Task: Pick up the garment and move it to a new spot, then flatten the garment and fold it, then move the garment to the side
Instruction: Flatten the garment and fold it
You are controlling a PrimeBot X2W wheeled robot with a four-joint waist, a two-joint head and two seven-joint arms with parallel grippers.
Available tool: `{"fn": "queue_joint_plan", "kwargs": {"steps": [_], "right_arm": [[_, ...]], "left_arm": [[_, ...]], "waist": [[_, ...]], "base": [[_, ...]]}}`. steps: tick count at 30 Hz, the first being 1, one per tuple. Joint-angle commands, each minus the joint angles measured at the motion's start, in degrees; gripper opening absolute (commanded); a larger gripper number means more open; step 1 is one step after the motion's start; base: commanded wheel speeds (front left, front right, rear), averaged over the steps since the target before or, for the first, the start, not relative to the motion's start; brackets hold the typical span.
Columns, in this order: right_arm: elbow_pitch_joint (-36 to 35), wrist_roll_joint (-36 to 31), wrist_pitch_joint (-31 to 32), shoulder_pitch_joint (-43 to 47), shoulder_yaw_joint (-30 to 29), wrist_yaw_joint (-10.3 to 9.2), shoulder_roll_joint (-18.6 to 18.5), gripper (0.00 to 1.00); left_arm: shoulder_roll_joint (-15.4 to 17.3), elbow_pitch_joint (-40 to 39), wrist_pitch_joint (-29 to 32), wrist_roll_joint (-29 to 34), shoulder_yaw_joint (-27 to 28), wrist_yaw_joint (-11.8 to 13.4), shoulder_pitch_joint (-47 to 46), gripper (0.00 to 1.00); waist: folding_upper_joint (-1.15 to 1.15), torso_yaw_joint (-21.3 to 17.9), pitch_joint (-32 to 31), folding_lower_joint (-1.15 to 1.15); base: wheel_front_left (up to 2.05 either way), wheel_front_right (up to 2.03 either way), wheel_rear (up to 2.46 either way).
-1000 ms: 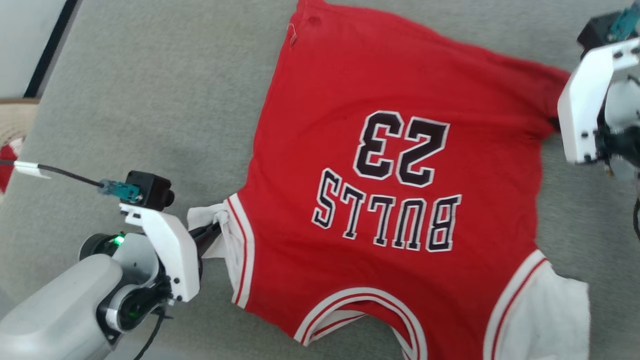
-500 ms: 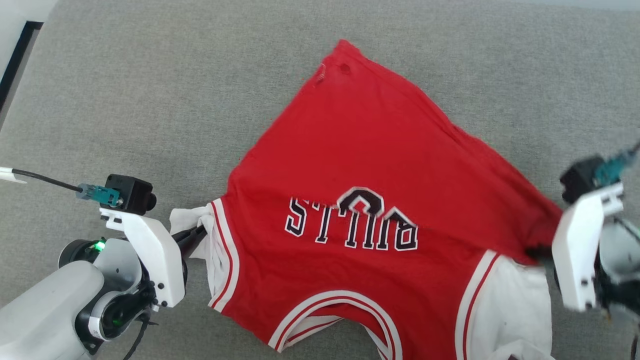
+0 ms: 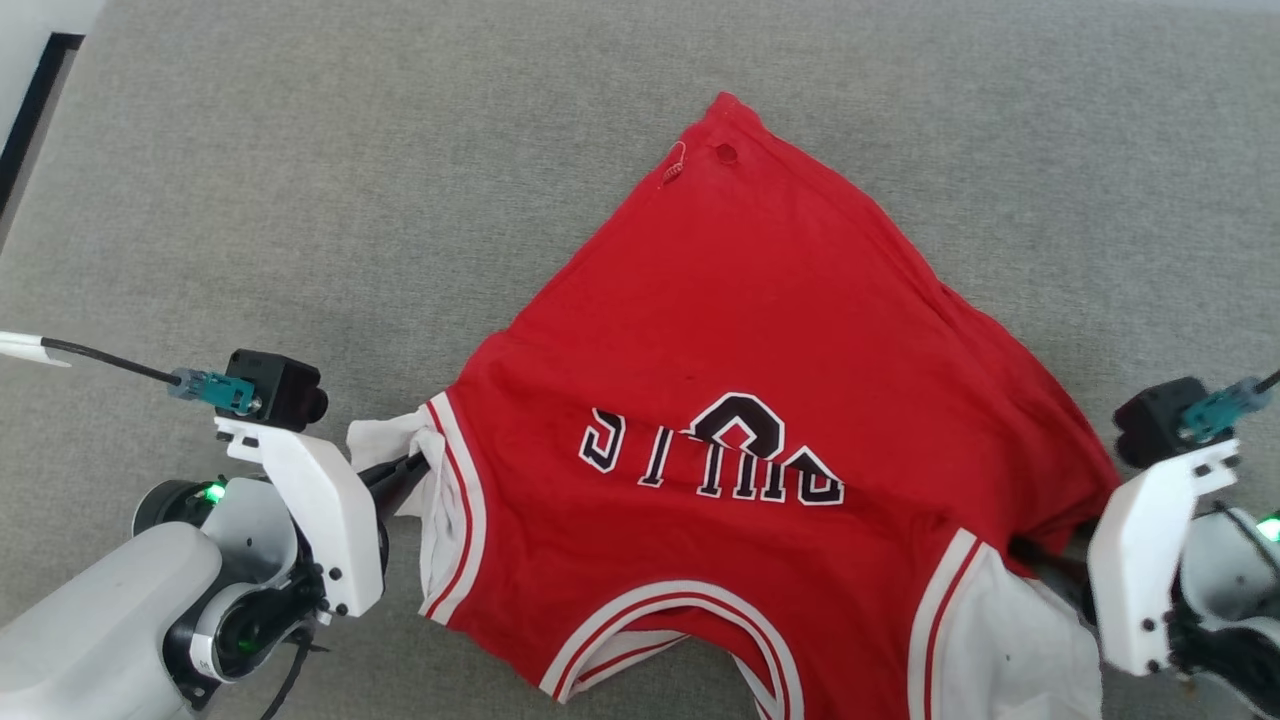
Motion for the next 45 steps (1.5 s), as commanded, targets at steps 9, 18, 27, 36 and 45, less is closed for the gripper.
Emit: {"fn": "queue_joint_plan", "kwargs": {"steps": [9, 18, 27, 36, 45], "right_arm": [[-14.8, -0.2, 5.0, -2.6, -5.7, -0.04, 0.5, 1.0], [-14.3, -3.1, -4.1, -16.8, -1.2, -0.05, -0.5, 1.0], [3.9, -3.1, -14.5, -31.5, 7.5, -0.05, -2.2, 1.0], [29.7, -1.1, -21.2, -46.6, 16.5, -0.04, -4.7, 1.0], [47.7, 3.6, -15.1, -51.8, 30.7, -0.05, -7.1, 1.0]], "left_arm": [[-1.1, 0.1, -0.6, 0.7, -0.2, 0.0, 0.0, 0.0], [-3.7, 1.0, -0.3, 1.7, -1.1, -1.8, -2.2, 0.0], [-7.6, 3.1, 0.0, 3.2, -2.4, -4.0, -4.8, 0.0], [-14.0, 7.6, -0.1, 4.6, -3.8, -7.7, -8.8, 0.0], [-18.4, 12.6, -0.8, 4.4, -4.6, -11.2, -10.2, 0.0]], "waist": [[0.0, 1.1, 0.1, 0.0], [0.0, 4.8, 1.6, 0.0], [0.0, 9.2, 3.0, 0.0], [0.0, 15.9, 5.8, 0.0], [0.0, 19.8, 6.8, 0.0]], "base": [[0.0, 0.0, 0.0], [0.0, 0.0, 0.0], [0.0, 0.0, 0.0], [0.0, 0.0, 0.0], [0.0, 0.0, 0.0]]}}
